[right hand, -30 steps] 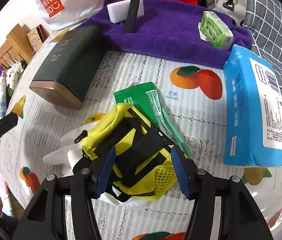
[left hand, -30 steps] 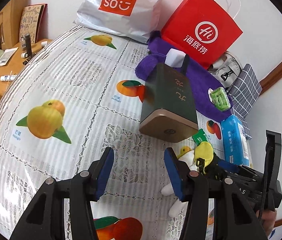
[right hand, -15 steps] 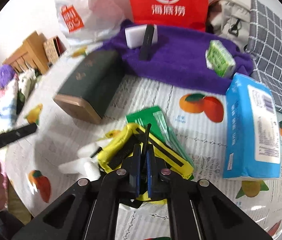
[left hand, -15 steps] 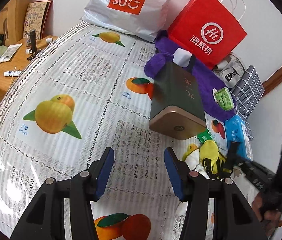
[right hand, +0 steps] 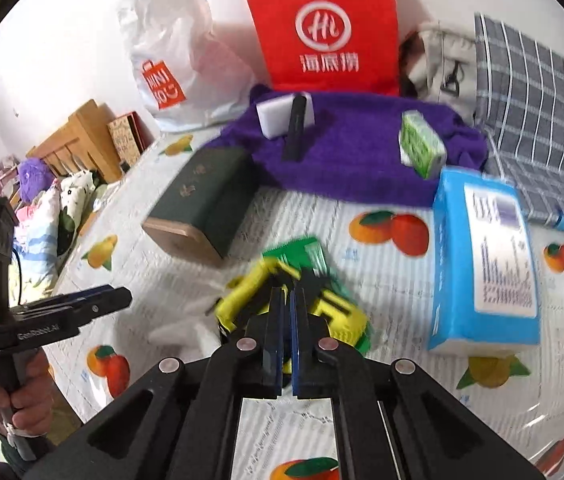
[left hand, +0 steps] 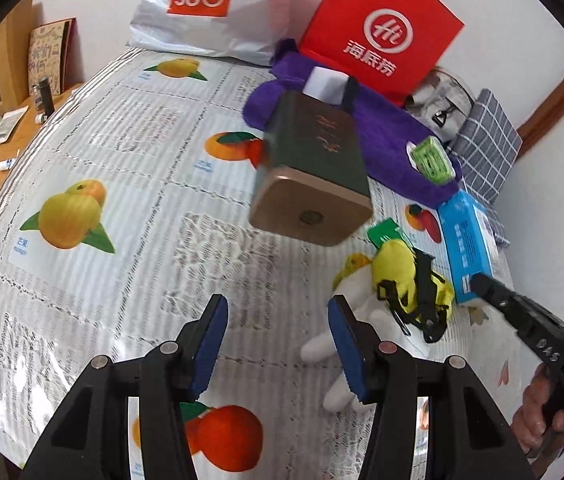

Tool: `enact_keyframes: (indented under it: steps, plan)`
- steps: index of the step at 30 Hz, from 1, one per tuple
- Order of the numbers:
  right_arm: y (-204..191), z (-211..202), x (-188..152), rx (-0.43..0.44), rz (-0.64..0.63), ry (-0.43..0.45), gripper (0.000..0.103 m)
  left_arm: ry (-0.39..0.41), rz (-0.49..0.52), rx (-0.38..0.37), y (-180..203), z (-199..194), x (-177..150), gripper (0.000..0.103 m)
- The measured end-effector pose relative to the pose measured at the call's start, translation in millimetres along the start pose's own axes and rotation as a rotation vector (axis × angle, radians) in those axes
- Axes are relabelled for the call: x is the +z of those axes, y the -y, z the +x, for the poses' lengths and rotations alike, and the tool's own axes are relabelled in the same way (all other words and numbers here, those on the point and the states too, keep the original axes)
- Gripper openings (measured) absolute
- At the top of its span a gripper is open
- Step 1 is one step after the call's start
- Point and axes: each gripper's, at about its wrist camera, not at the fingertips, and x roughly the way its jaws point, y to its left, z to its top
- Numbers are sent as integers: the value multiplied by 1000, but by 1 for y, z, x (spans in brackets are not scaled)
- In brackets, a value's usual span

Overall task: Organize soft objects
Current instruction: 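Grasp the yellow mesh bag by its black strap with the right tool, then lift the yellow mesh bag off the sheet with the right tool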

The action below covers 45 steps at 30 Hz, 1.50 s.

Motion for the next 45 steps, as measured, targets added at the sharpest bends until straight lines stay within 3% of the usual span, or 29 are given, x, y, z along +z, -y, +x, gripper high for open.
enact_keyframes:
  steps: [4, 5, 7, 12, 14, 16, 20, 21, 22, 25, 30, 34, 41, 45]
  plan:
    - [9, 12, -2, 9, 15, -31, 9, 4, 18, 17, 9, -2, -2, 50]
    - [10, 18, 0, 20, 15, -45, 12, 4, 19, 22, 10, -3, -3, 50]
    - [8, 28, 3, 12, 8, -77, 30, 4, 23, 26, 12, -4, -3, 50]
    - [-5, 63, 10, -70, -41, -185, 40, 5, 36, 39, 13, -1, -1, 50]
    - [-10, 68, 13, -103, -34, -155, 40, 3, 40, 50, 11, 1, 1, 50]
    - [-12, 70, 12, -118, -51, -121, 31, -4, 33, 49, 6, 4, 2, 50]
    - [-10, 64, 9, -73, -78, -74, 24, -14, 22, 51, -3, 9, 2, 50]
    - [-8, 61, 9, -58, -70, -61, 7, -15, 22, 50, -4, 11, 2, 50]
    - [-5, 57, 10, -41, -56, -56, 0, -15, 26, 47, -4, 12, 2, 50]
    - [-1, 51, 13, -28, -41, -38, 0, -24, 42, 39, -3, 16, 0, 50]
    - [2, 55, 12, -16, -23, -108, 3, -41, 69, 40, 0, 21, -7, 50]
    - [-4, 60, 15, 26, -25, -132, 30, -47, 61, 47, -2, 22, -8, 50]
    - [-31, 74, 7, -111, -183, -131, 28, -47, 62, 50, -3, 23, -7, 50]
    - [-24, 61, 9, -47, -162, -68, 22, -48, 60, 41, -5, 24, -7, 50]
